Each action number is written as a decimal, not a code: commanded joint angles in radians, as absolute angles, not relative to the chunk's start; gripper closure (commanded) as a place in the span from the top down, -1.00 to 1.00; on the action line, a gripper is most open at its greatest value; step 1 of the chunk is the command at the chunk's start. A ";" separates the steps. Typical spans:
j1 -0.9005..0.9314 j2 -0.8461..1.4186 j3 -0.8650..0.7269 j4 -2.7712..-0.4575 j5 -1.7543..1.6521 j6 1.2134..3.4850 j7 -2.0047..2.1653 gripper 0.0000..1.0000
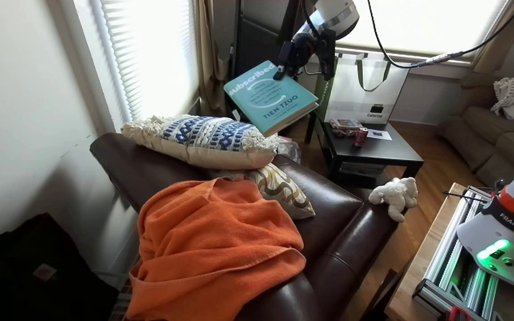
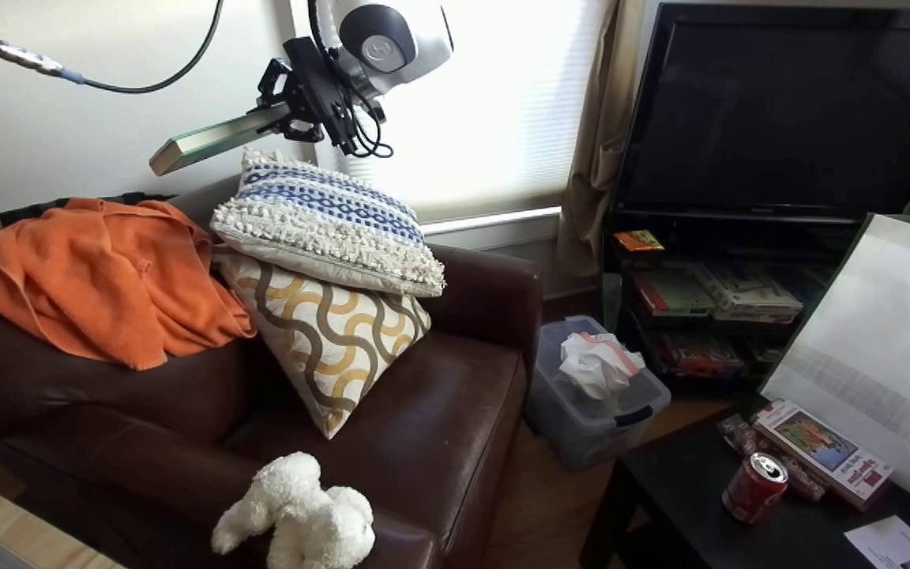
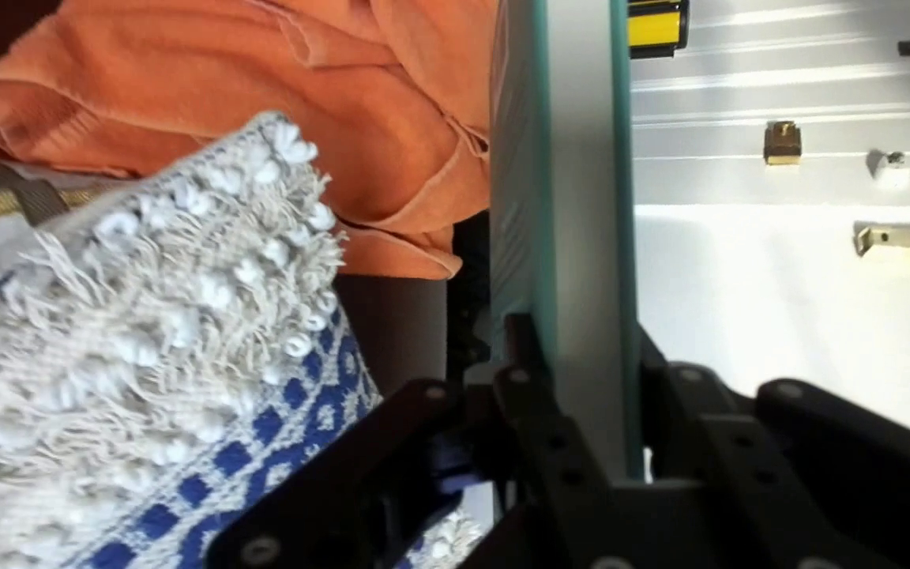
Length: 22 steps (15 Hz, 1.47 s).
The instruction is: Put the book on the seat of the sofa
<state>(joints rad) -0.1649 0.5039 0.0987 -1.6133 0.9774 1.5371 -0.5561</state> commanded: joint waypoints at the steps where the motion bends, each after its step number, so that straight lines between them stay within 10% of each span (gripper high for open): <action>1: -0.170 0.332 0.019 -1.860 1.036 1.622 -0.531 -0.85; 14: -0.301 -0.003 -0.272 -2.560 1.224 1.915 -0.776 -0.85; 22: -0.295 0.073 -0.288 -2.503 1.339 2.023 -0.830 -0.87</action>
